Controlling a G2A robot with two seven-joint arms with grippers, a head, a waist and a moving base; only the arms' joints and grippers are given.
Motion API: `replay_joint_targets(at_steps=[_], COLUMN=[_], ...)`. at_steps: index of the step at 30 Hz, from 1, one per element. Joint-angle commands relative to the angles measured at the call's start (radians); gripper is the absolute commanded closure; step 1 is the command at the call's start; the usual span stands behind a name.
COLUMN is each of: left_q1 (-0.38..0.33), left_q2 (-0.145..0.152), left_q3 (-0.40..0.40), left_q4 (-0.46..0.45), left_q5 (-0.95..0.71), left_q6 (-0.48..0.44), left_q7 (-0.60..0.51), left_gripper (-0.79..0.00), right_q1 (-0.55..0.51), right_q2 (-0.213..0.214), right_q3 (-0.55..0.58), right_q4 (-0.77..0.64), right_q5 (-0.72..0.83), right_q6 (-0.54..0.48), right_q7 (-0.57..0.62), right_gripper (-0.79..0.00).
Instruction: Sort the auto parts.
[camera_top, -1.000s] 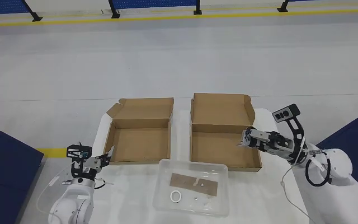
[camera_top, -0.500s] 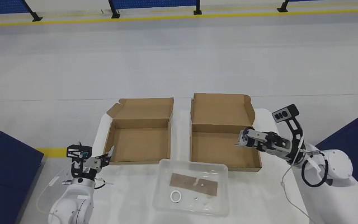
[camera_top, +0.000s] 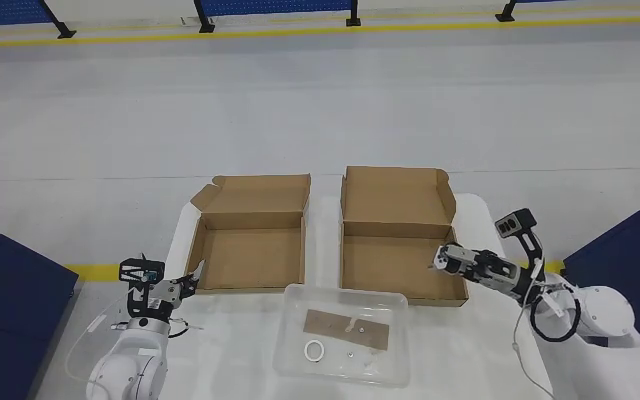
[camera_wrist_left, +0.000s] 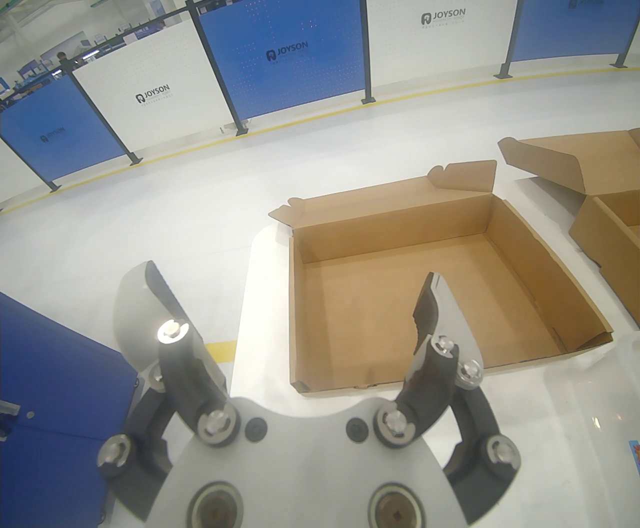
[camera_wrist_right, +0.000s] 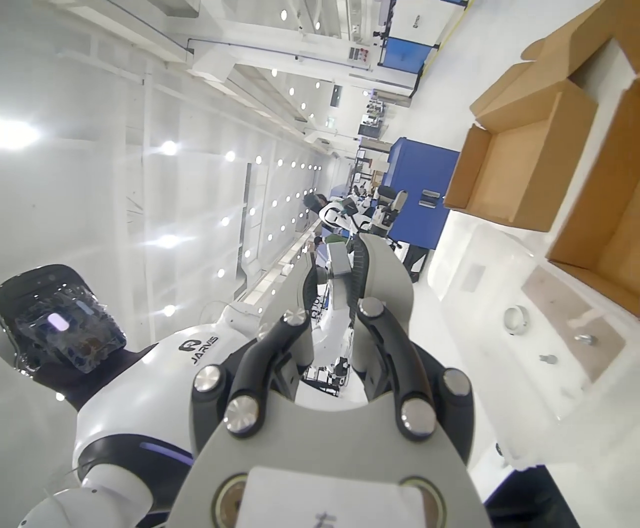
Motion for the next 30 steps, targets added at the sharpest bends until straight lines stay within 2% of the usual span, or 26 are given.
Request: replay_joint_targets(at_steps=[1, 12, 30], left_q1=[0.0, 0.0, 0.0], left_q2=[0.0, 0.0, 0.0], left_q3=[0.0, 0.0, 0.0], left_q4=[0.0, 0.0, 0.0], left_q5=[0.0, 0.0, 0.0], left_q6=[0.0, 0.0, 0.0], left_q7=[0.0, 0.0, 0.0], left_gripper=[-0.785, -0.785, -0.785], right_q1=[-0.009, 0.003, 0.089], right_q2=[0.0, 0.001, -0.005], right_q3=[0.0, -0.018, -0.112], right_q4=[0.024, 0.13, 0.217], right_q5=[-0.022, -0.143, -0.364], right_q6=[-0.015, -0.06, -0.054], right_q7=[-0.009, -0.054, -0.193], right_gripper=[0.0, 0.0, 0.0])
